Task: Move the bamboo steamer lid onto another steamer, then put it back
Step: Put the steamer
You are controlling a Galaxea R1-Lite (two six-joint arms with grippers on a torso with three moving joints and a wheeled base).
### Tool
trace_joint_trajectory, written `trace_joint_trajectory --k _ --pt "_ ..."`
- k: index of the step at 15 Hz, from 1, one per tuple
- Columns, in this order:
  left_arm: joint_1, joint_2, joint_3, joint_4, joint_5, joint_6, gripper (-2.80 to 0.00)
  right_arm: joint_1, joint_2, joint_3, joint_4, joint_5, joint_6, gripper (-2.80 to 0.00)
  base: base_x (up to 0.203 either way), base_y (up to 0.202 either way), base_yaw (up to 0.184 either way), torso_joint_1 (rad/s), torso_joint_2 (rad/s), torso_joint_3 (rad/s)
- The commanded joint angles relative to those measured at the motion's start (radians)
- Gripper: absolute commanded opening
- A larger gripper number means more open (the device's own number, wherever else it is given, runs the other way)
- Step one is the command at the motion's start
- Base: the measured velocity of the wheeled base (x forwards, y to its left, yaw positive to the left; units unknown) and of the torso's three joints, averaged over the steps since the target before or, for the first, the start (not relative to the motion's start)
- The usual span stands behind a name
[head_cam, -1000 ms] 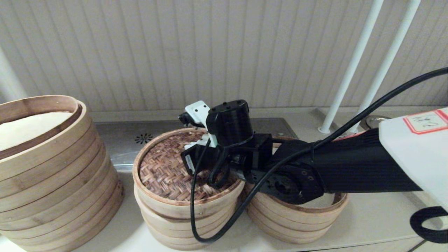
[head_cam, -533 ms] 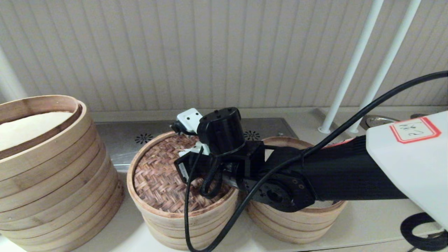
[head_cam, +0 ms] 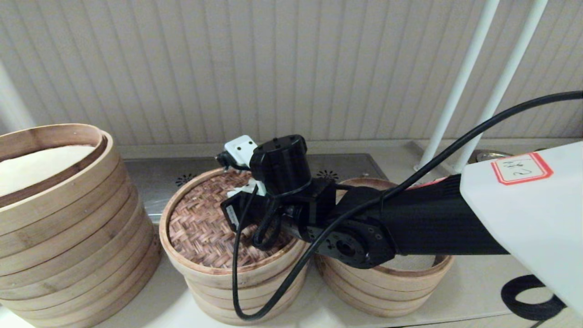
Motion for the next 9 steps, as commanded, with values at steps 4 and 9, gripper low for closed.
trace_joint_trajectory --k 4,9 --pt "0.000 0.002 0.000 0.000 0.000 0.000 -2.80 -0.012 0.016 0.001 -0.004 -0.001 -0.003 -2.80 0.000 0.000 0.000 0.000 0.00 0.000" --pt "0.000 0.002 0.000 0.000 0.000 0.000 -2.80 -0.017 0.016 0.009 -0.004 -0.001 -0.005 -2.80 0.000 0.000 0.000 0.000 0.00 0.000"
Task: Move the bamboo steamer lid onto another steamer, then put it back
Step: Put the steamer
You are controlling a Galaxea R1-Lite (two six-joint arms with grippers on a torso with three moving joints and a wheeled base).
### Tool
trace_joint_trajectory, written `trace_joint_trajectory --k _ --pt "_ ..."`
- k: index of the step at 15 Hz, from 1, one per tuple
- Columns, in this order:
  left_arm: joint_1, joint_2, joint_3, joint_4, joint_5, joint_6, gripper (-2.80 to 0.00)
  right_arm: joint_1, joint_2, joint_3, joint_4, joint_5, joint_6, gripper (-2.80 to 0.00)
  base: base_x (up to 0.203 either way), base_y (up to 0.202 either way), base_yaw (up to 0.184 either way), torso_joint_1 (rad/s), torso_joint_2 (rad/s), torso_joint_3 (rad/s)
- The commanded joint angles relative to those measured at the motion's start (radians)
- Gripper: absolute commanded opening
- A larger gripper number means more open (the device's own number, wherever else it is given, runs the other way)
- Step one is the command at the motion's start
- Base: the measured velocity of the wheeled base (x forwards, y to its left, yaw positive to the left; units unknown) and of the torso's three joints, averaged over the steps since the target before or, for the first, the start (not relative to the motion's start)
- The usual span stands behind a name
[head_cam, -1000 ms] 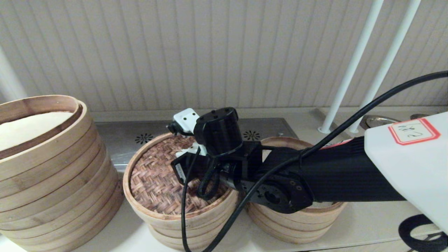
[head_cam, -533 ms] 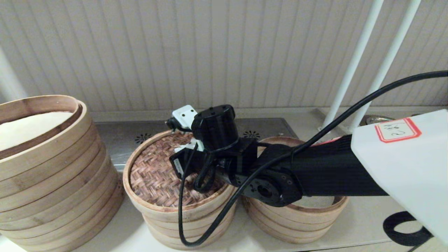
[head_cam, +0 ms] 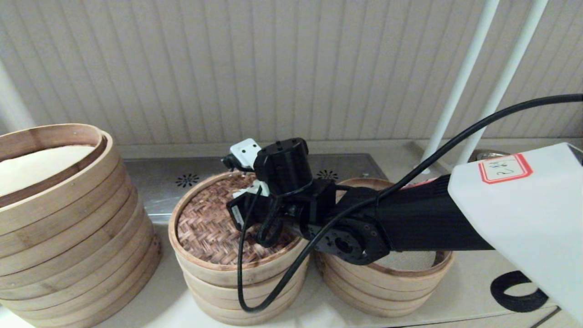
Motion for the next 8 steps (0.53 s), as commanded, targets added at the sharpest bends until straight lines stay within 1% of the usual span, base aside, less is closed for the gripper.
trace_joint_trajectory --k 1,8 --pt "0.000 0.002 0.000 0.000 0.000 0.000 -2.80 0.001 -0.001 0.007 -0.002 -0.001 0.000 -2.80 0.000 0.000 0.000 0.000 0.00 0.000" --pt "0.000 0.002 0.000 0.000 0.000 0.000 -2.80 0.002 -0.001 0.013 -0.004 -0.002 0.000 -2.80 0.000 0.000 0.000 0.000 0.00 0.000"
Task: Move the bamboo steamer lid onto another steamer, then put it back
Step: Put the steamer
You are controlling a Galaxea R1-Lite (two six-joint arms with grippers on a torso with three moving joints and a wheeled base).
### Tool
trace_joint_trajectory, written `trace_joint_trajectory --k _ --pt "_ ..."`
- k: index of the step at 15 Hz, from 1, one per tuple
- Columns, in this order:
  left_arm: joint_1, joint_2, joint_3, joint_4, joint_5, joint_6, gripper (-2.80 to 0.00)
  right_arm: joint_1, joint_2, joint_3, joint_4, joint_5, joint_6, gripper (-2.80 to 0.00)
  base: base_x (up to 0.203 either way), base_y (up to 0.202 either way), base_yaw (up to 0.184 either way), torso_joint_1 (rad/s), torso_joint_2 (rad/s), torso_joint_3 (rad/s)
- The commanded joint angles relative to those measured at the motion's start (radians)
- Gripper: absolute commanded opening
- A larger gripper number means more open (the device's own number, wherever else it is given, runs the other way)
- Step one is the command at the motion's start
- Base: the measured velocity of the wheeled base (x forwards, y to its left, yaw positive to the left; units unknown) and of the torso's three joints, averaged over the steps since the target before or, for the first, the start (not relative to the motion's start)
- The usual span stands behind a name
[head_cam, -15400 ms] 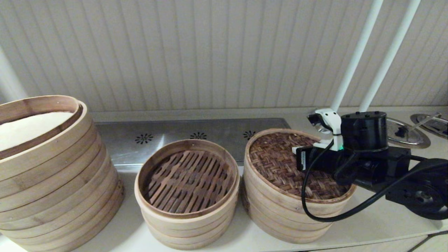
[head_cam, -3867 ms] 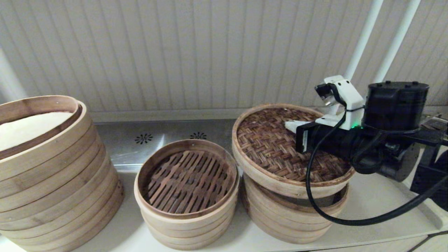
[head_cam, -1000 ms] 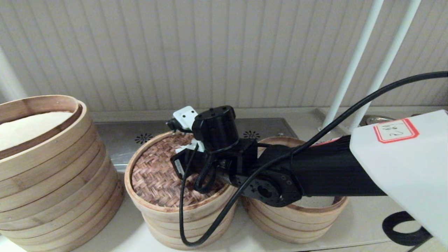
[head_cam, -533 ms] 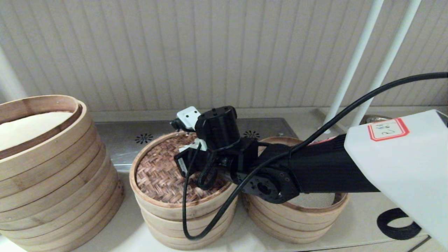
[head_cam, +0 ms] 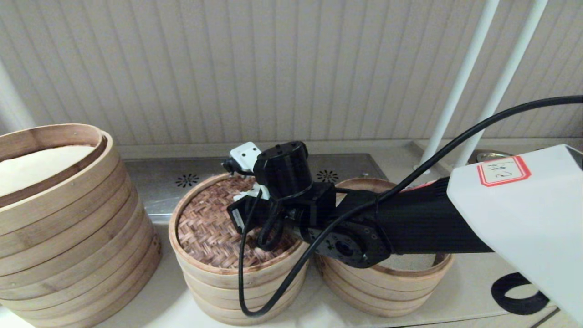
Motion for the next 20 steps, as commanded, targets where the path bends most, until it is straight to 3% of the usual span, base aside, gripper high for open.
trace_joint_trajectory --k 1,9,14,15,20 --pt "0.000 0.002 0.000 0.000 0.000 0.000 -2.80 0.000 0.001 -0.004 -0.001 0.000 -0.001 -2.80 0.000 0.000 0.000 0.000 0.00 0.000" --pt "0.000 0.002 0.000 0.000 0.000 0.000 -2.80 0.003 0.003 -0.011 0.005 -0.016 -0.002 -2.80 0.000 0.000 0.000 0.000 0.00 0.000" --pt "0.000 0.002 0.000 0.000 0.000 0.000 -2.80 0.008 -0.001 -0.001 0.007 -0.054 -0.050 -2.80 0.000 0.000 0.000 0.000 0.00 0.000" --pt "0.000 0.002 0.000 0.000 0.000 0.000 -2.80 0.010 -0.002 -0.001 0.008 -0.058 -0.050 0.00 0.000 0.000 0.000 0.000 0.00 0.000" --pt "0.000 0.002 0.000 0.000 0.000 0.000 -2.80 0.010 -0.035 0.005 0.004 -0.060 -0.045 0.00 0.000 0.000 0.000 0.000 0.00 0.000"
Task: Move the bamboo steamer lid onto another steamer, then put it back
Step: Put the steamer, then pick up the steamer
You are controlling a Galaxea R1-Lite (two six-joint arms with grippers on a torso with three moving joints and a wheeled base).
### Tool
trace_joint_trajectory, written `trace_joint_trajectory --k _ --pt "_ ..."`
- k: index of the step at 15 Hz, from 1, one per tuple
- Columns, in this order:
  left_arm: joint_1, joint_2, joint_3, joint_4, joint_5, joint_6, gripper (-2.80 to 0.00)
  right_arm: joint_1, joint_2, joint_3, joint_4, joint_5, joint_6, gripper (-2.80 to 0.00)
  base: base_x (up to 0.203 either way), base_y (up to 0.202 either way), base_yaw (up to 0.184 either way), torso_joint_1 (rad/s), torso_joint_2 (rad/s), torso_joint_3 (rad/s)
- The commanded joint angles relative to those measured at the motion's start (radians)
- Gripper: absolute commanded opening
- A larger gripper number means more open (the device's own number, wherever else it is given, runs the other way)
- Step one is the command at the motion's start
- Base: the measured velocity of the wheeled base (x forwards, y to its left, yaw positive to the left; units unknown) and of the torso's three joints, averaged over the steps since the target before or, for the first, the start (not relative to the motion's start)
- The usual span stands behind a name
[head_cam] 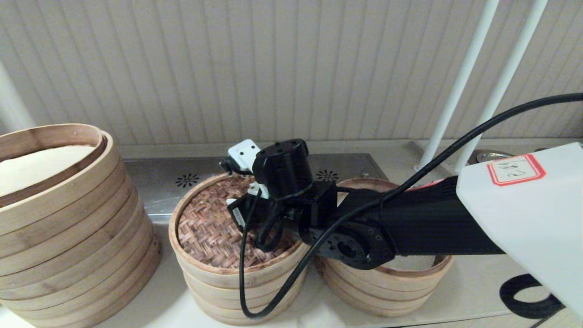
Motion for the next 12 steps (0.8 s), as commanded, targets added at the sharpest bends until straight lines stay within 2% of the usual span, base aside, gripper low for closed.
trace_joint_trajectory --k 1,6,7,12 --pt "0.000 0.002 0.000 0.000 0.000 0.000 -2.80 0.000 -0.038 0.008 -0.001 -0.005 0.000 0.00 0.000 0.000 0.000 0.000 0.00 0.000" --pt "0.000 0.002 0.000 0.000 0.000 0.000 -2.80 -0.003 -0.203 0.106 -0.003 -0.051 0.006 0.00 0.000 0.000 0.000 0.000 0.00 0.000" --pt "0.000 0.002 0.000 0.000 0.000 0.000 -2.80 -0.005 -0.249 0.146 -0.005 -0.068 0.008 -2.80 0.000 0.000 0.000 0.000 0.00 0.000" --pt "0.000 0.002 0.000 0.000 0.000 0.000 -2.80 -0.016 -0.552 0.434 -0.022 -0.170 0.045 -2.80 0.000 0.000 0.000 0.000 0.00 0.000"
